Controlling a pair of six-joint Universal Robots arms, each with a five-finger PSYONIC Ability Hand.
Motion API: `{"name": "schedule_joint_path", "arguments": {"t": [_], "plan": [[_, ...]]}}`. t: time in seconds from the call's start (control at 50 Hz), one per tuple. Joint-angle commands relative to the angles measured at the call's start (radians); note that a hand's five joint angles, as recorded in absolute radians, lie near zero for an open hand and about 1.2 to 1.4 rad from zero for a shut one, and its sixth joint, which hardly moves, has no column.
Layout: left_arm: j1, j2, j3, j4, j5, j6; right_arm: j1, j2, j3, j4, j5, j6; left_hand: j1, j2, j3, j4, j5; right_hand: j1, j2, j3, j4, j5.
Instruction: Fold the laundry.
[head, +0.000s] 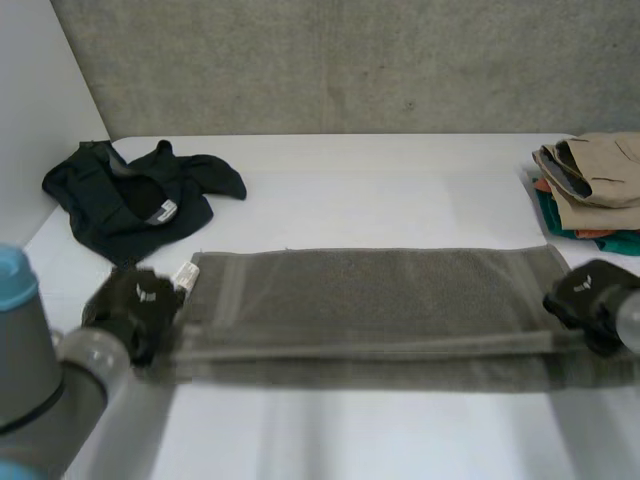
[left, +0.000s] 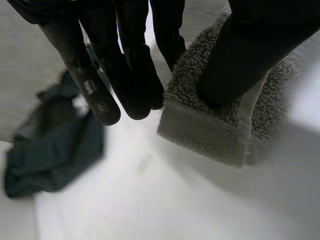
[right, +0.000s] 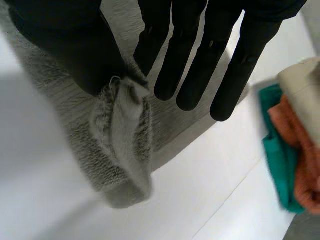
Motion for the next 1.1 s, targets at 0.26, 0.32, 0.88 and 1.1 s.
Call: {"name": "schedule_joint_path", "arguments": {"t": [0.26, 0.32, 0.88, 1.1], "plan": [[-0.044, -0.559, 0.606, 0.112, -0.185, -0.015, 0.075, 0.393, -0.403, -0.295, 0.099, 0.071, 0.242, 0.196, 0.201, 0.194, 0.237, 0.426, 0.422, 0.422, 0.419, 0.418], [-0.055, -0.599, 0.69, 0.113, -0.189, -0.02, 0.076, 0.42, -0.429, -0.331, 0.096, 0.073, 0.242, 0.196, 0.201, 0.194, 0.237, 0.426, 0.422, 0.422, 0.419, 0.418], [-0.095, -0.386, 0.573, 0.152, 0.018, -0.02, 0.102, 0.186, -0.364, -0.16, -0.019, 0.338, -0.98, -1.026, -1.021, -1.027, -0.984, -0.796, -0.799, -0.799, -0.803, -0.804], [-0.047, -0.537, 0.571, 0.162, 0.078, 0.08, 0.085, 0.405, -0.464, -0.212, -0.067, 0.34, -0.98, -1.026, -1.021, -1.027, -0.984, -0.796, -0.799, -0.799, -0.803, -0.804]]}}
